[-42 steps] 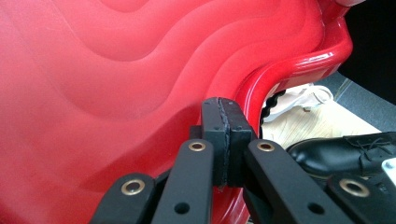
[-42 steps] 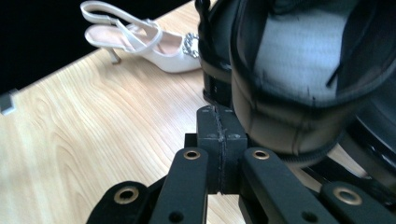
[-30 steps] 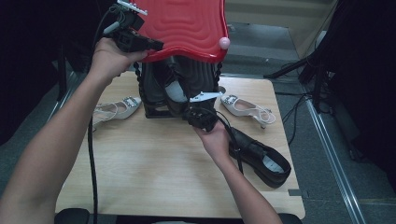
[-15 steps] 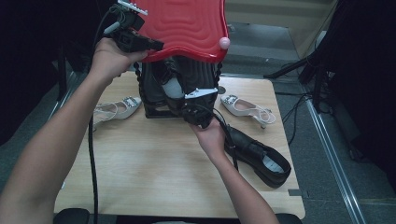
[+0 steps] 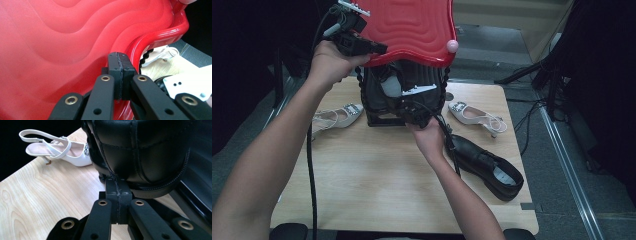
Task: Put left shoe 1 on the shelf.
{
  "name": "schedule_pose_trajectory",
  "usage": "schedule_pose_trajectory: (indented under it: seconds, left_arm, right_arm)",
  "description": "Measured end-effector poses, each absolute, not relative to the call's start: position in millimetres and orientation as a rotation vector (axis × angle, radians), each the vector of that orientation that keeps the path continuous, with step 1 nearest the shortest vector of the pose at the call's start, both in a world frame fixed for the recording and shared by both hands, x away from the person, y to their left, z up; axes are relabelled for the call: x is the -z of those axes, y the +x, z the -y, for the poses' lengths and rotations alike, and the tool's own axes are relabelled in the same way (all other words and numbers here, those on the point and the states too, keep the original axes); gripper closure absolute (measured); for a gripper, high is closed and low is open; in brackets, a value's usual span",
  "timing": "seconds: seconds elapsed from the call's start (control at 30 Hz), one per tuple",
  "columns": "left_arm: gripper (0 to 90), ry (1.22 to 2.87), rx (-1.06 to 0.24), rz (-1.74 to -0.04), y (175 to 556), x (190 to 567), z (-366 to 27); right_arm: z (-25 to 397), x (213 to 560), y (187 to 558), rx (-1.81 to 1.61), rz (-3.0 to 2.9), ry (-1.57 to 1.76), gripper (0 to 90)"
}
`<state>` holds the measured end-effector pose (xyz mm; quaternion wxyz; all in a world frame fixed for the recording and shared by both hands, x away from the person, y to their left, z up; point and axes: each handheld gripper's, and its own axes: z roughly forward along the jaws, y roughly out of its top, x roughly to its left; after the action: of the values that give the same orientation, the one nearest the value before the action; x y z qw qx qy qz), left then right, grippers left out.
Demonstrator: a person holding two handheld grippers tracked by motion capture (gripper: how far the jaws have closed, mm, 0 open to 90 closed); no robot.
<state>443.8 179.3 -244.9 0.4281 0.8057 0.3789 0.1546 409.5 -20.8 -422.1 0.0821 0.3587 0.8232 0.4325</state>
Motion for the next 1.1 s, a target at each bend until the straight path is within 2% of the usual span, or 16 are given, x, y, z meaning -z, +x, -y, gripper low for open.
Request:
schedule_pose_trajectory:
  seconds: [0.57, 1.1]
  left_arm:
    - [90.0, 2.012, -0.385, -0.944, 443, 245, -180]
    - [90.0, 2.002, -0.391, -0.944, 443, 246, -180]
  right_arm:
    - [-16, 418, 427, -1.282, -2.432, 1.074, 90.0]
    - [-32, 424, 441, -1.294, -2.470, 1.125, 90.0]
